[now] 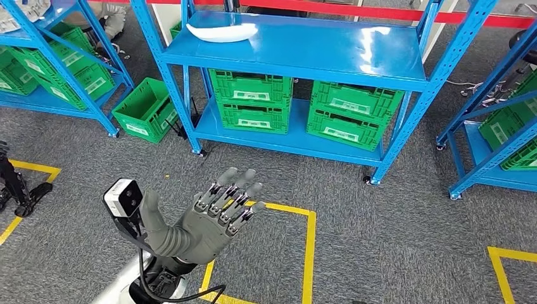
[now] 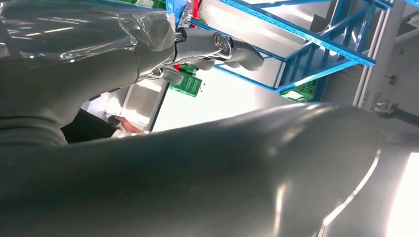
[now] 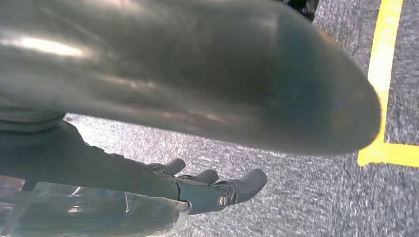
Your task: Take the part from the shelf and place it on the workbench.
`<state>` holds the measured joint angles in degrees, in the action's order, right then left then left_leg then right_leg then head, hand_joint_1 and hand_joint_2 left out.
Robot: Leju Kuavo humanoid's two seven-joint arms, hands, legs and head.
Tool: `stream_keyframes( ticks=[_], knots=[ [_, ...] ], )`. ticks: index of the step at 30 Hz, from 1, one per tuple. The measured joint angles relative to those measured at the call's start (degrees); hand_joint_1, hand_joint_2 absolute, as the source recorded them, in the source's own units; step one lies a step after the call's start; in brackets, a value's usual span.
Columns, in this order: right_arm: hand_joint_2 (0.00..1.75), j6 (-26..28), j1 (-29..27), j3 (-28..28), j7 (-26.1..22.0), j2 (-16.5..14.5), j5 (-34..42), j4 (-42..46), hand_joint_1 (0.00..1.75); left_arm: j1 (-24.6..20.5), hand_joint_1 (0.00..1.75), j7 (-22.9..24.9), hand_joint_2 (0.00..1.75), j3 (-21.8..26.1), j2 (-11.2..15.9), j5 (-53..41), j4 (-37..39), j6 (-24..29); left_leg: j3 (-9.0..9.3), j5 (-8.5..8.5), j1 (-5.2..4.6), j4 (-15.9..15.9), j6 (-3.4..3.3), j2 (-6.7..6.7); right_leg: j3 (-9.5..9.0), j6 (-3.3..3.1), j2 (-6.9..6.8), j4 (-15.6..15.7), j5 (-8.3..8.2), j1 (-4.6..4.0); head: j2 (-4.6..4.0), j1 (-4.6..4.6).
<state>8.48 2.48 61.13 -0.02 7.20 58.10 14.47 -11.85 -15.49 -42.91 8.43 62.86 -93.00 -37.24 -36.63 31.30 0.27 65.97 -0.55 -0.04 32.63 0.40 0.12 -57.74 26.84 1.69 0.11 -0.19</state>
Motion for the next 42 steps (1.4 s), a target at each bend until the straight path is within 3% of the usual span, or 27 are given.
stream_keyframes(
  ticks=[2, 3, 4, 6, 7, 9, 12, 14, 17, 18, 19, 20, 22, 24, 25, 26, 28, 30, 32, 33, 34, 35, 37, 39, 42],
  knots=[
    [0.00, -0.03, 0.04, 0.04, -0.01, 0.01, 0.00, 0.00, 0.00, 0.08, 0.00, -0.09, 0.00, -0.01, 0.13, 0.00, -0.01, 0.11, -4.02, 2.36, 0.12, 7.46, 0.21, 0.00, -0.06, -0.27, 0.00, -0.01, 0.19, -0.20, 0.00, 0.01],
    [0.00, -0.04, 0.13, 0.05, -0.01, 0.00, 0.01, 0.00, 0.00, 0.09, 0.00, -0.12, 0.00, -0.02, 0.17, 0.04, -0.01, 0.14, -4.93, 2.09, 0.14, 8.75, 0.09, 0.00, -0.16, -0.41, 0.02, -0.01, 0.31, -0.33, 0.00, 0.00],
    [0.00, -0.05, 0.30, 0.06, 0.02, -0.03, 0.02, 0.00, 0.00, 0.06, 0.00, -0.13, 0.00, -0.02, 0.21, 0.14, -0.01, 0.15, -4.67, 0.71, 0.10, 7.66, -0.20, -0.01, -0.34, -0.55, 0.09, 0.00, 0.42, -0.49, 0.00, 0.00],
    [0.00, -0.07, 0.91, 0.07, 0.17, -0.20, 0.07, 0.03, 0.00, -0.14, 0.00, -0.09, 0.00, -0.03, 0.22, 0.49, -0.12, 0.20, -1.28, -3.59, -0.24, 0.01, -1.44, -0.01, -0.83, -0.72, 0.30, 0.09, 0.65, -0.69, 0.00, 0.01],
    [0.00, -0.11, 1.31, 0.07, 0.24, -0.32, 0.08, 0.06, 0.00, -0.33, 0.00, -0.04, 0.00, -0.05, 0.21, 0.69, -0.23, 0.32, 0.51, -4.91, -0.50, -3.82, -2.16, 0.08, -0.95, -0.68, 0.40, 0.15, 0.75, -0.88, 0.00, 0.04],
    [0.00, -0.31, 2.01, 0.07, 0.39, -0.55, -0.05, 0.11, 0.00, -0.73, 0.00, 0.04, 0.00, -0.12, 0.19, 0.96, -0.61, 0.69, 2.36, -5.36, -1.04, -7.97, -3.18, 0.23, -1.10, -0.22, 0.44, 0.42, 0.72, -0.84, 0.00, 0.05],
    [0.00, -0.45, 2.52, 0.10, 0.93, -0.76, -0.31, 0.14, 0.00, -0.87, 0.00, 0.09, 0.00, -0.28, 0.32, 1.07, -1.10, 1.04, 4.42, -5.24, -1.08, -10.47, -3.82, 0.10, -1.54, 1.06, 0.23, 0.10, 0.03, -0.82, 0.00, 0.06],
    [0.00, -0.47, 2.82, 0.13, 1.13, -0.82, -0.28, 0.16, 0.00, -0.84, 0.00, 0.10, 0.00, -0.42, 0.39, 1.09, -1.27, 1.08, 6.37, -5.17, -0.81, -11.63, -4.13, -0.01, -0.03, 1.22, 0.12, -2.95, 1.12, -0.80, 0.00, 0.15],
    [0.00, -0.61, 2.68, 0.14, 1.21, -0.82, -0.13, 0.15, 0.00, -0.37, 0.00, 0.12, 0.00, -0.59, 0.58, 1.09, -1.29, 0.87, 7.50, -4.19, -0.84, -11.80, -4.07, -0.09, 6.56, 1.42, 0.11, -12.92, 3.89, -0.49, 0.00, 0.21],
    [0.00, -0.66, 2.43, 0.14, 1.26, -0.82, -0.11, 0.15, 0.00, -0.14, 0.00, 0.13, 0.00, -0.67, 0.67, 1.09, -1.29, 0.79, 7.99, -3.73, -0.82, -11.79, -3.91, -0.19, 8.28, 1.66, 0.10, -14.64, 4.11, -0.35, 0.00, 0.20],
    [0.00, -0.71, 2.16, 0.15, 1.32, -0.84, -0.14, 0.15, 0.00, 0.03, 0.00, 0.15, 0.00, -0.75, 0.76, 1.09, -1.29, 0.73, 8.66, -3.20, -0.74, -11.76, -3.65, -0.30, 8.90, 2.10, 0.08, -14.09, 3.57, -0.16, 0.00, 0.20],
    [0.00, -0.77, 1.94, 0.16, 1.35, -0.85, -0.21, 0.15, 0.00, 0.15, 0.00, 0.18, 0.00, -0.82, 0.86, 1.09, -1.29, 0.71, 9.54, -2.54, -0.60, -11.73, -3.28, -0.38, 8.39, 2.67, 0.02, -11.33, 2.28, 0.08, 0.00, 0.20],
    [0.00, -0.86, 1.61, 0.18, 1.41, -1.02, -0.39, 0.15, 0.00, 0.31, 0.00, 0.22, 0.00, -0.97, 1.08, 1.09, -1.29, 0.70, 11.34, -0.83, -0.39, -11.52, -2.40, -0.38, 6.01, 3.72, -0.50, -3.60, -1.81, 0.46, 0.00, 0.24],
    [0.00, -0.92, 1.49, 0.19, 1.44, -1.27, -0.50, 0.15, 0.00, 0.36, 0.00, 0.28, 0.00, -1.06, 1.29, 1.09, -1.34, 0.70, 12.34, 0.57, -0.39, -11.33, -1.52, -0.26, 4.40, 2.90, -0.88, -0.10, -4.04, 0.22, 0.00, 0.23],
    [0.00, -0.93, 1.49, 0.20, 1.46, -1.39, -0.55, 0.15, 0.00, 0.37, 0.00, 0.31, 0.00, -1.08, 1.37, 1.09, -1.40, 0.70, 12.64, 0.88, -0.37, -11.18, -1.21, -0.20, 4.16, 2.00, -0.88, -0.23, -3.94, -0.06, 0.00, 0.21],
    [0.00, -0.93, 1.57, 0.21, 1.48, -1.45, -0.60, 0.15, 0.00, 0.34, 0.00, 0.34, 0.00, -1.08, 1.43, 1.09, -1.51, 0.70, 12.43, 0.75, -0.30, -10.73, -0.92, -0.15, 3.79, 1.21, -0.68, -0.26, -3.69, -0.13, 0.00, 0.18],
    [0.00, -0.90, 1.67, 0.22, 1.51, -1.55, -0.81, 0.14, 0.00, 0.30, 0.00, 0.37, 0.00, -1.07, 1.51, 1.09, -1.77, 0.60, 10.08, -0.75, -0.06, -6.63, -0.39, -0.08, 3.10, 0.38, -0.46, 0.07, -3.35, 0.07, 0.00, 0.15],
    [0.00, -0.82, 1.76, 0.22, 1.51, -1.58, -1.00, 0.13, 0.00, 0.31, 0.00, 0.38, 0.00, -1.06, 1.69, 1.09, -1.90, 0.43, 4.64, -1.22, 0.17, 1.14, 0.33, -0.05, 2.11, -0.29, -0.28, 0.60, -2.68, 0.25, 0.00, 0.11],
    [0.00, -0.70, 1.77, 0.22, 1.51, -1.62, -1.10, 0.13, 0.00, 0.35, 0.00, 0.46, 0.00, -1.06, 1.91, 1.09, -1.91, 0.35, -0.81, 2.04, 0.33, 7.20, 0.89, -0.03, 1.10, -0.65, -0.05, 0.78, -1.75, 0.22, 0.00, 0.07],
    [0.00, -0.65, 1.74, 0.22, 1.51, -1.67, -1.12, 0.13, 0.00, 0.36, 0.00, 0.52, 0.00, -1.07, 1.99, 1.08, -1.91, 0.35, -2.65, 3.69, 0.37, 8.30, 0.98, -0.02, 0.51, -0.72, 0.12, 0.79, -1.25, 0.17, 0.00, 0.06],
    [0.00, -0.62, 1.72, 0.22, 1.51, -1.71, -1.13, 0.13, 0.00, 0.37, 0.00, 0.56, 0.00, -1.06, 2.04, 1.08, -1.91, 0.35, -3.65, 4.09, 0.37, 7.87, 0.91, -0.02, -0.14, -0.75, 0.30, 0.79, -0.72, 0.09, 0.00, 0.05],
    [0.00, -0.61, 1.71, 0.22, 1.51, -1.75, -1.14, 0.13, 0.00, 0.37, 0.00, 0.58, 0.00, -1.05, 2.07, 1.07, -1.91, 0.35, -3.81, 2.79, 0.34, 5.90, 0.65, -0.02, -0.84, -0.76, 0.46, 0.81, -0.24, -0.04, 0.00, 0.05],
    [0.00, -0.59, 1.75, 0.22, 1.50, -1.92, -1.15, 0.14, 0.00, 0.36, 0.00, 0.60, 0.00, -1.02, 2.14, 1.05, -1.91, 0.35, -2.18, -3.74, 0.07, -1.55, -0.51, -0.01, -2.08, -0.76, 0.68, 0.91, 0.65, -0.33, 0.00, 0.09],
    [0.00, -0.51, 1.91, 0.22, 1.47, -2.16, -1.21, 0.13, 0.00, 0.38, 0.00, 0.62, 0.00, -0.94, 2.22, 0.97, -1.97, 0.35, -0.53, -7.92, -0.50, -7.40, -1.79, -0.04, -2.82, -0.44, 0.86, 0.97, 1.41, -0.66, 0.00, 0.12],
    [0.00, -0.42, 2.18, 0.22, 1.43, -2.38, -1.54, 0.13, 0.00, 0.50, 0.00, 0.65, 0.00, -0.68, 2.38, 0.80, -2.31, 0.30, 0.30, -8.47, -0.85, -8.90, -2.53, -0.18, -3.07, 0.39, 0.88, 1.14, 2.14, -0.93, 0.00, 0.10]
  ],
)
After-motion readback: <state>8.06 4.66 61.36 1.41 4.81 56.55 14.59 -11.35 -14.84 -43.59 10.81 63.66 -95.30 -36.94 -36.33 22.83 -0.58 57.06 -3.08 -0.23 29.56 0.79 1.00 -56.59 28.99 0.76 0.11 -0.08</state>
